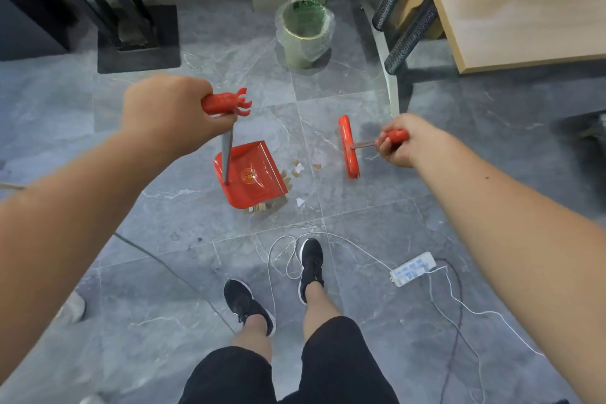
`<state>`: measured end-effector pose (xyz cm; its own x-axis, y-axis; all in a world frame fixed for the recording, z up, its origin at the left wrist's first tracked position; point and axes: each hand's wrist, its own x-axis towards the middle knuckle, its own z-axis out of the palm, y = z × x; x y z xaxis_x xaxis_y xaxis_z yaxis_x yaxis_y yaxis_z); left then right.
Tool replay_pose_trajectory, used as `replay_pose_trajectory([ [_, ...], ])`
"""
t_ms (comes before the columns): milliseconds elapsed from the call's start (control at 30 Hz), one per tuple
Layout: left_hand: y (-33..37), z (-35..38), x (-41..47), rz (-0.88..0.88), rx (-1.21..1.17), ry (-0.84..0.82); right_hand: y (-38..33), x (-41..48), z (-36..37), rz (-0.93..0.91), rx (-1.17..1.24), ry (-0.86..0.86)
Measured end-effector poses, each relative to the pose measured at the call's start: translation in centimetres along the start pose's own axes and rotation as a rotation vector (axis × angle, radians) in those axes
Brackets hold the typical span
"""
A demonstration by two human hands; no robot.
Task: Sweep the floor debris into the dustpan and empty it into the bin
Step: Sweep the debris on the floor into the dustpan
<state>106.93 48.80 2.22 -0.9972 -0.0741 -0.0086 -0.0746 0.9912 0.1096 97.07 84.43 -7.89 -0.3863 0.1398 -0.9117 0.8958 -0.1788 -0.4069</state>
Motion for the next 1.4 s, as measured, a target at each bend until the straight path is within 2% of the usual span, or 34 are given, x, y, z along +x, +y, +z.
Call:
replay_pose_trajectory([
  [333, 4.0, 2.2, 3.0, 0.024, -0.024, -0.036, 0.7, 2.7, -8.1, -0.02, -0.085, 0.182],
  [533, 5.7, 3.5, 4.6, 0.036, -0.016, -0.058, 0.3, 4.4, -8.0, 0.019, -0.04, 0.14],
  [800, 8.2, 4.1, 6.0, 0.071, -0.01, -0.084, 1.6, 8.4, -4.7, 0.129, -0.067, 0.059],
  [933, 8.5, 4.4, 6.4, 0.064, -0.008, -0.076, 2.8, 9.3, -2.4, 0.113, -0.102, 0.055],
  [1400, 5.8, 3.9, 2.7, 0.089, -0.021, -0.036, 9.5, 2.6, 5.9, 0.1, -0.194, -0.059],
])
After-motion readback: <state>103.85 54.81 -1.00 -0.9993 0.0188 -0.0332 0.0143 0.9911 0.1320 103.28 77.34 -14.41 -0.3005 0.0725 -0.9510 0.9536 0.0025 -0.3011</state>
